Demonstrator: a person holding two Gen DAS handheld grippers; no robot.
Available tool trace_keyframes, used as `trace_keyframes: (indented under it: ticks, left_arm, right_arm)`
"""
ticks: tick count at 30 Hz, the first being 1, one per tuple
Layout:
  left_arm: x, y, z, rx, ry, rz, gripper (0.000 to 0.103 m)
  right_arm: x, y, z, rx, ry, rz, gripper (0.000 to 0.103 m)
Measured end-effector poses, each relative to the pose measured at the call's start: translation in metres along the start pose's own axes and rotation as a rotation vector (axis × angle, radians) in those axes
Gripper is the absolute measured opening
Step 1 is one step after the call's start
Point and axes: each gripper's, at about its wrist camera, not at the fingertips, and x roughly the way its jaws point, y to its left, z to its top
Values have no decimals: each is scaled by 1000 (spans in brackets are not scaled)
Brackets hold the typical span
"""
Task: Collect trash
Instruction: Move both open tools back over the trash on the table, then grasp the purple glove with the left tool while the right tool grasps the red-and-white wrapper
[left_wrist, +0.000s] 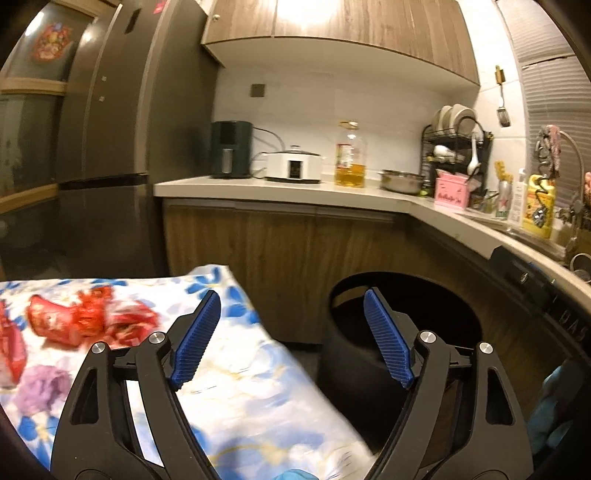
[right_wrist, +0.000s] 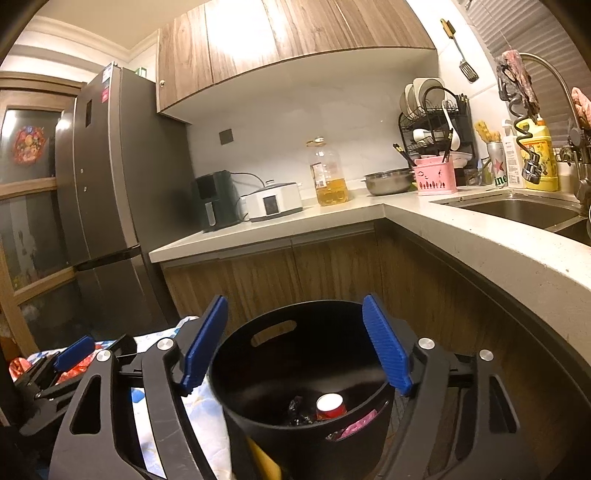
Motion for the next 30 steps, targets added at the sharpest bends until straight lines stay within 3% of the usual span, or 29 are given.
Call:
trace_keyframes:
  ticks: [8, 18, 25, 30]
  left_arm:
    - [-32, 56, -14, -46, -22, 163, 80]
    - [-60, 144, -44, -120, 22, 396, 80]
    - [-72, 185, -56, -144, 47, 472, 80]
    - [-72, 203, -65, -172, 71, 465, 80]
  right_arm:
    - [-11, 28, -10, -25, 3, 45, 79]
    - [-14, 71, -25, -73, 25, 125, 79]
    - [-12, 102, -34, -81, 46, 185, 79]
    - [-5, 129, -37, -90, 55, 226, 79]
